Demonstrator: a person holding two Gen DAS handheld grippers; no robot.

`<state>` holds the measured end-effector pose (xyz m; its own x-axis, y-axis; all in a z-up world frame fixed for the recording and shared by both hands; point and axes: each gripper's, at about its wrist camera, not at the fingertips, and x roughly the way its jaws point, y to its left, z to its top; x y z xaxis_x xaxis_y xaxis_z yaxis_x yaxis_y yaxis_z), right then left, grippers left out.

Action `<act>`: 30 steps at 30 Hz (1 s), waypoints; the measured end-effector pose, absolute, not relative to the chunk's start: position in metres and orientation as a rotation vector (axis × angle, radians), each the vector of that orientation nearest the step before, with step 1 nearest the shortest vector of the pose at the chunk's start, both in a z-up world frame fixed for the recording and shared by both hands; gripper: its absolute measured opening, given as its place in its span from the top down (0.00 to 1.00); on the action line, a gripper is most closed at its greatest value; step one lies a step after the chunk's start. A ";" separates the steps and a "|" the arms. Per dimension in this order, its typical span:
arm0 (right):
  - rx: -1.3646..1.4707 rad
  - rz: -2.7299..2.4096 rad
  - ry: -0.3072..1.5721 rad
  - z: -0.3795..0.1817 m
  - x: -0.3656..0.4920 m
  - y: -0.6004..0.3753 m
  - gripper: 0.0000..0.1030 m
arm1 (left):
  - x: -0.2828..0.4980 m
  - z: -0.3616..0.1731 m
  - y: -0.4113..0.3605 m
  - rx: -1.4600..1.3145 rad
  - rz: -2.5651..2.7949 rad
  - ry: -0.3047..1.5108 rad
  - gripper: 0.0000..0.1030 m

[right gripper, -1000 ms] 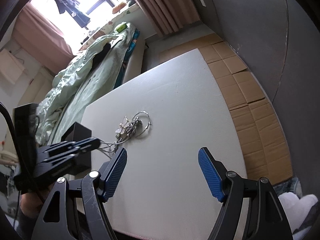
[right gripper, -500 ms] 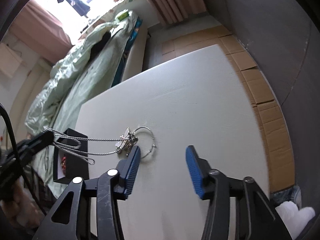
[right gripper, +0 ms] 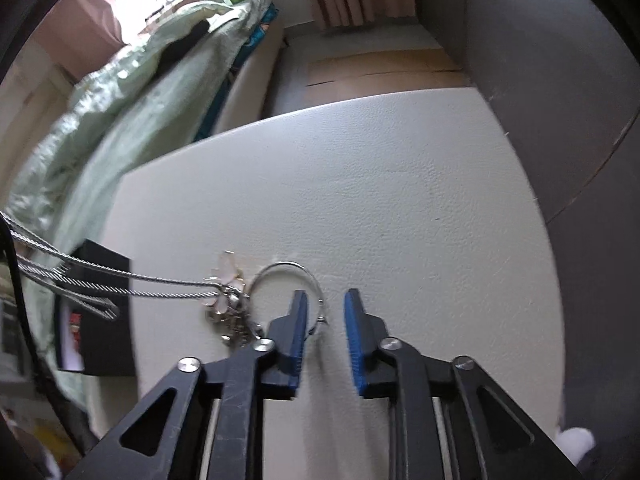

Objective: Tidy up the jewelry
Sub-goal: 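Lift the silver chain and carry it over the black box with the left gripper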

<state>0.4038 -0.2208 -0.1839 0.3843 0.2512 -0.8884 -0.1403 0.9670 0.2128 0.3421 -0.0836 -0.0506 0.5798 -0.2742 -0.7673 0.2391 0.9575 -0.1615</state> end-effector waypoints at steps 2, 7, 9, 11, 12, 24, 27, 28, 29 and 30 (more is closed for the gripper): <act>0.012 0.222 1.141 -0.182 0.399 -0.209 0.83 | 0.341 -0.048 -0.080 -0.048 -0.299 0.897 0.94; -0.070 0.212 1.136 -0.181 0.395 -0.201 0.94 | 0.334 -0.037 -0.073 -0.066 -0.299 0.875 0.94; -0.047 0.243 1.146 -0.179 0.394 -0.205 0.95 | 0.330 -0.029 -0.071 -0.065 -0.303 0.860 0.94; -0.028 0.259 1.135 -0.175 0.390 -0.210 0.96 | 0.325 -0.022 -0.071 -0.060 -0.310 0.845 0.94; -0.014 0.268 1.125 -0.171 0.387 -0.212 0.96 | 0.323 -0.019 -0.071 -0.056 -0.312 0.837 0.94; -0.012 0.330 0.978 -0.102 0.358 -0.204 0.99 | 0.296 0.039 -0.053 -0.043 -0.279 0.710 0.94; -0.021 0.342 0.960 -0.089 0.355 -0.198 0.99 | 0.289 0.054 -0.044 -0.040 -0.259 0.678 0.94; -0.022 0.342 0.970 -0.089 0.355 -0.196 0.99 | 0.286 0.060 -0.040 -0.038 -0.250 0.666 0.94; -0.013 0.340 0.985 -0.091 0.357 -0.196 0.99 | 0.283 0.063 -0.037 -0.036 -0.243 0.658 0.94; 0.008 0.331 1.003 -0.095 0.360 -0.199 0.98 | 0.282 0.065 -0.035 -0.035 -0.238 0.653 0.94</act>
